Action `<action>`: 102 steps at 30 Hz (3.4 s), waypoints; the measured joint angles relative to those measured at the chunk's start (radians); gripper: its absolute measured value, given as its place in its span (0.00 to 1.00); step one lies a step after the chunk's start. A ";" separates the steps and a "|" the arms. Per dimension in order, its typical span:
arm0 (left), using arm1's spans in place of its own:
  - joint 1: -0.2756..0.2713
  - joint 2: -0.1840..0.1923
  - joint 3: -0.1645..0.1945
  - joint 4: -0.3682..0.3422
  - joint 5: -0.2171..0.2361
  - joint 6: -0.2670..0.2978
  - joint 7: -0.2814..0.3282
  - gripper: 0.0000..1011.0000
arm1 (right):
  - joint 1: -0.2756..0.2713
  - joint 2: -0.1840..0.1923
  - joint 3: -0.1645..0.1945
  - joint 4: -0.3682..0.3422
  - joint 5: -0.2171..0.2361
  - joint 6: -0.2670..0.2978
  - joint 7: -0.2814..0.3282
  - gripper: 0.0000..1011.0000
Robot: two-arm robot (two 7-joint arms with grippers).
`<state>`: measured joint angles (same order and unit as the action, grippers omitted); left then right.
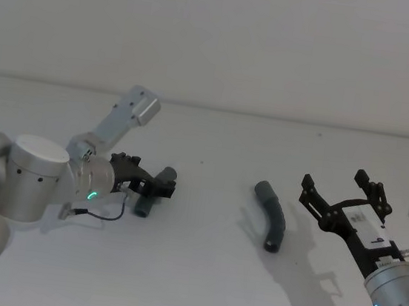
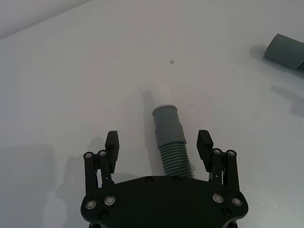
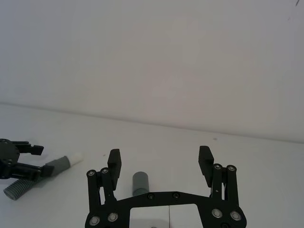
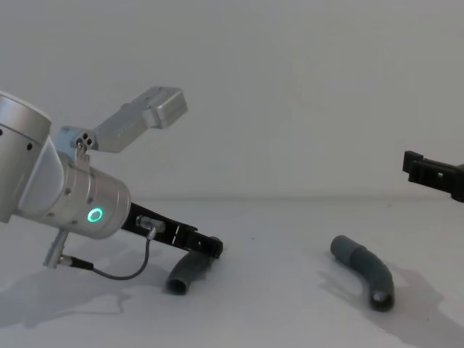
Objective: Use both hands to pick up one end of the pipe from the table, align the ends, and insert them.
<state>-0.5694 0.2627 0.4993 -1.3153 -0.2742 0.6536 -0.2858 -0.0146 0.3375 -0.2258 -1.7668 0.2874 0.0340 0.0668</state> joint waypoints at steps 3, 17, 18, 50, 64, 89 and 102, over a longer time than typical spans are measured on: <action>-0.005 -0.007 0.000 0.013 0.003 0.000 -0.001 0.99 | 0.000 0.000 0.000 0.000 0.000 0.000 0.000 0.99; -0.017 -0.029 -0.005 0.056 0.014 0.000 0.000 0.99 | 0.000 0.000 0.000 0.000 0.000 0.000 0.000 0.99; -0.017 -0.030 -0.005 0.060 0.015 0.000 0.000 0.98 | 0.000 0.000 0.000 0.000 0.000 0.000 0.000 0.99; -0.023 -0.042 -0.008 0.081 0.021 0.000 0.004 0.35 | 0.000 0.000 0.000 0.000 0.000 0.000 0.000 0.99; -0.024 -0.043 -0.008 0.083 0.021 0.000 0.005 0.35 | 0.008 0.007 -0.008 -0.004 -0.003 0.045 0.013 0.99; -0.024 -0.043 -0.008 0.083 0.021 0.000 0.004 0.35 | 0.152 0.085 -0.091 -0.021 -0.021 0.435 0.130 0.99; -0.024 -0.043 -0.008 0.083 0.021 0.000 0.004 0.35 | 0.253 0.091 -0.156 0.034 -0.052 0.564 0.183 0.99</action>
<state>-0.5929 0.2202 0.4913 -1.2326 -0.2536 0.6538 -0.2815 0.2388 0.4282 -0.3817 -1.7331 0.2354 0.5978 0.2500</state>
